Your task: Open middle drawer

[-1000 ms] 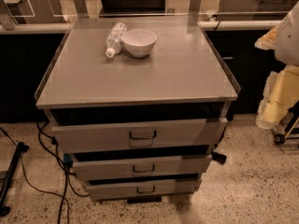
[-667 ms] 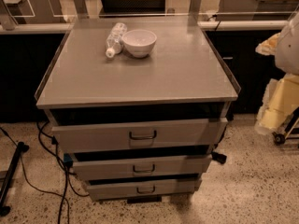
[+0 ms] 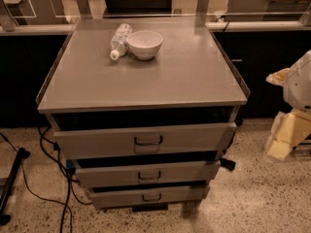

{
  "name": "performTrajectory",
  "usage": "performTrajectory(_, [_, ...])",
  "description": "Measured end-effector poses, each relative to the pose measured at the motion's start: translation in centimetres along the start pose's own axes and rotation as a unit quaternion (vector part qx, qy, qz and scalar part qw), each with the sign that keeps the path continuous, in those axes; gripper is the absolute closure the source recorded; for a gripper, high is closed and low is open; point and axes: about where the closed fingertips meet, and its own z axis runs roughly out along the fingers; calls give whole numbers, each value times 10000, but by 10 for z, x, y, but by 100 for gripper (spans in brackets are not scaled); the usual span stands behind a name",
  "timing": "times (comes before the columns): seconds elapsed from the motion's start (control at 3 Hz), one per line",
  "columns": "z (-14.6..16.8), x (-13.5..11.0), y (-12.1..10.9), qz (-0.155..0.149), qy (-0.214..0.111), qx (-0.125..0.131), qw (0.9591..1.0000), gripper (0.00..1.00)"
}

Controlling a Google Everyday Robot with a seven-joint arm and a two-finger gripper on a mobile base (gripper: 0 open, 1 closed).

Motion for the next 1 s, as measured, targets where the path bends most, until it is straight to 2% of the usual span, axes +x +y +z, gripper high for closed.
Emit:
performTrajectory(0.33, [2,1,1,-37,37,21,10000,0])
performTrajectory(0.67, [19,9,4,-285,277,151,9991,0])
performTrajectory(1.0, [69,30,8,-515,360,79,9980,0])
